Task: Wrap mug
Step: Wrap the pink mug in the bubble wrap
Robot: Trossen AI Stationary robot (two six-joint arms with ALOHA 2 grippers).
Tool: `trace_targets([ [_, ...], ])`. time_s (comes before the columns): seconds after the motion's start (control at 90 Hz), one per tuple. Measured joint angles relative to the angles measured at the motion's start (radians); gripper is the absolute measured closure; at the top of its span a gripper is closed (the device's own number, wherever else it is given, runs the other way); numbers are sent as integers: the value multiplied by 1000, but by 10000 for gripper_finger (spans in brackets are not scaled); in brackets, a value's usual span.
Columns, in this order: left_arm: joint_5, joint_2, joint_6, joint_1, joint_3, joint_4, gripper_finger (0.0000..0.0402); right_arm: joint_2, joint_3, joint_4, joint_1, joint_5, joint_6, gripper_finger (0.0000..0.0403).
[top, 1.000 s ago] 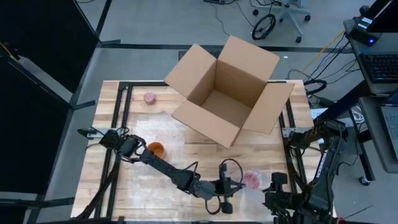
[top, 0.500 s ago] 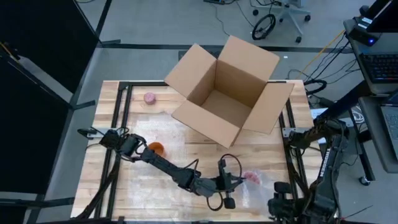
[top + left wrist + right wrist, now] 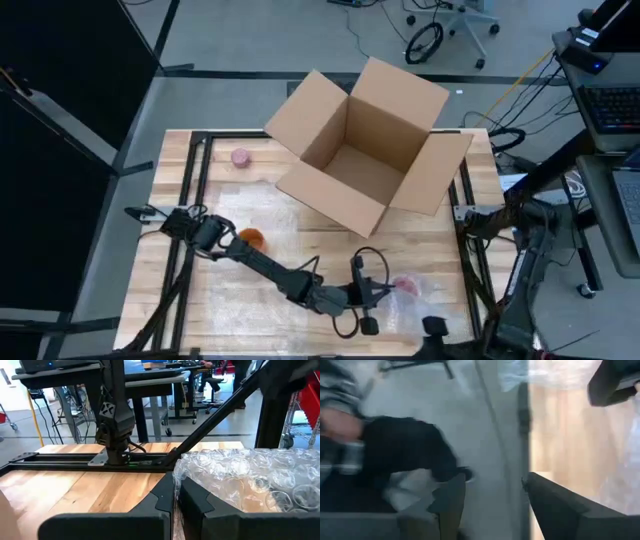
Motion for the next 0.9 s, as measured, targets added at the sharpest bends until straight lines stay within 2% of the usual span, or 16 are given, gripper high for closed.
trace_targets([
  [0.144,-27,0,0,0,0,0,400,84,-1,-55,-26,1,16,206],
  [0.222,-29,0,0,0,0,0,400,111,-2,-109,-36,0,78,206],
  [0.489,-30,0,0,-1,0,0,400,92,-3,-491,-42,1,347,206],
  [0.733,-30,0,0,-3,0,-1,400,16,-2,-737,-94,31,323,206],
  [0.9,-30,0,1,-3,0,-27,400,9,-1,-790,-165,52,220,206],
])
